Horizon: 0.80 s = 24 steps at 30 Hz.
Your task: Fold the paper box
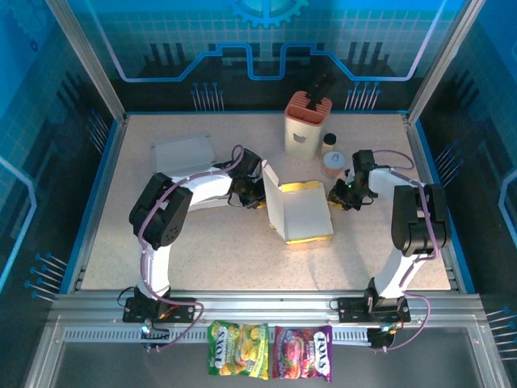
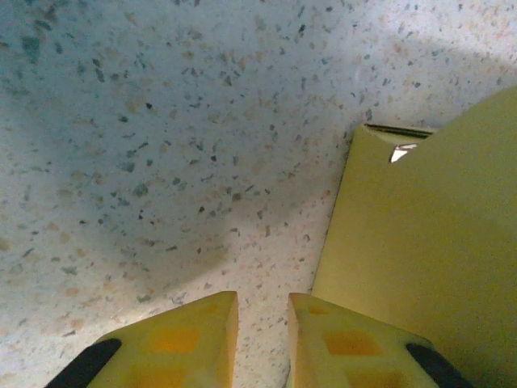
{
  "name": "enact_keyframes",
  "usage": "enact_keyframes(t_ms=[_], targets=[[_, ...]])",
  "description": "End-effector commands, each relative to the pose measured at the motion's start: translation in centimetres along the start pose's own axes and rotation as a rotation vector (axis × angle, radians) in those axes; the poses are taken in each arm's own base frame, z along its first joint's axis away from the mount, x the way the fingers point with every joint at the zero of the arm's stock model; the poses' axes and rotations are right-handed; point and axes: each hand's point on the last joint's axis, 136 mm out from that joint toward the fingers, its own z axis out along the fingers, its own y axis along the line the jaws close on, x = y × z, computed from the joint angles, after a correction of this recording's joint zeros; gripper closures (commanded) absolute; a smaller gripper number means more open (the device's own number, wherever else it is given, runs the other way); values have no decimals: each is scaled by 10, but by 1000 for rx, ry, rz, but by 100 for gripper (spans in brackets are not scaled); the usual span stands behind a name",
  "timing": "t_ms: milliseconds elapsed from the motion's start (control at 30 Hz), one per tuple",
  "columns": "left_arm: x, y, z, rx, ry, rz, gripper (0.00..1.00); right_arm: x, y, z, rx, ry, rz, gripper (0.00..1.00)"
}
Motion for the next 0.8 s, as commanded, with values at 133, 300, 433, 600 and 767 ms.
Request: enact_keyframes(t_ms=[133, 300, 433, 600, 767], targets=[[-9, -22, 4, 71, -4, 7, 77, 23, 21, 5, -55, 42, -40, 77], [-12, -19, 7, 85, -9, 2, 77, 34, 31, 8, -56, 46, -59, 77], [-15, -19, 6, 118, -16, -4, 77, 40, 41, 8, -61, 41, -71, 78], [-17, -21, 7, 171, -2, -7, 77, 47, 52, 11, -60, 37, -80, 79], [-22, -26, 9, 213, 25, -8, 77, 53, 57, 11, -78, 37, -35, 81]])
